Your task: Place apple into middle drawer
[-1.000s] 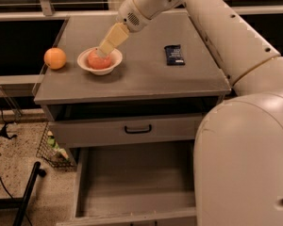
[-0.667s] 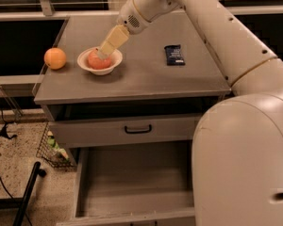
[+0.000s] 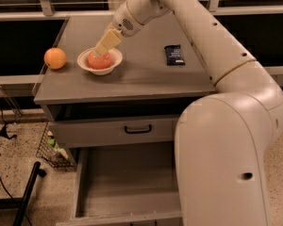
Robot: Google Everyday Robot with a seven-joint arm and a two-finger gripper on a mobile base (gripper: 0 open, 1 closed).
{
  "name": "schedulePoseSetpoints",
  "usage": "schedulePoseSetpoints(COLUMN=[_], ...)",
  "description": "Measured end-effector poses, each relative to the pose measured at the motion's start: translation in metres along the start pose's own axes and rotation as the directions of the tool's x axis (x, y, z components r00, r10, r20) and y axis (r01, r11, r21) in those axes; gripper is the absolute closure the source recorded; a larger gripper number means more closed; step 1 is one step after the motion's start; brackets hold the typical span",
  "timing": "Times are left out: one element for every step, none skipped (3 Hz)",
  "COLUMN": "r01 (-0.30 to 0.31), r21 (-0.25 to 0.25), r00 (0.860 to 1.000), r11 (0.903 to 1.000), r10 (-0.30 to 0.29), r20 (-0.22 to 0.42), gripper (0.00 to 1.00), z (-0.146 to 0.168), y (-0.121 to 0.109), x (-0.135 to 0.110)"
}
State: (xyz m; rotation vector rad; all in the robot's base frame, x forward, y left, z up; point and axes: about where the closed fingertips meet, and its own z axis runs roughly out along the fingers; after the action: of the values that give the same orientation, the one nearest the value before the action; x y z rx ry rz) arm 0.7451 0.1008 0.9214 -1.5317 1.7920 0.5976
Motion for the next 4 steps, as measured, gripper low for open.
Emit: schedulePoseSetpoints(r01=[0.01, 0.014, 0.014, 0.015], r21=[-0.011, -0.026, -0.032, -0.061], r00=[1.0, 1.0, 1.0, 0.999], r11=[0.9999, 0.9996, 0.9994, 0.998], r10=[-0.01, -0.014, -0.014, -0.016], r20=[0.002, -0.002, -0.005, -0.028], gripper=[0.21, 0.34, 0.33, 0.31], z=[0.008, 0.015, 0.018, 0.026], y=[-0.003, -0.002, -0.001, 0.005], x=[-0.002, -0.001, 0.001, 0.007])
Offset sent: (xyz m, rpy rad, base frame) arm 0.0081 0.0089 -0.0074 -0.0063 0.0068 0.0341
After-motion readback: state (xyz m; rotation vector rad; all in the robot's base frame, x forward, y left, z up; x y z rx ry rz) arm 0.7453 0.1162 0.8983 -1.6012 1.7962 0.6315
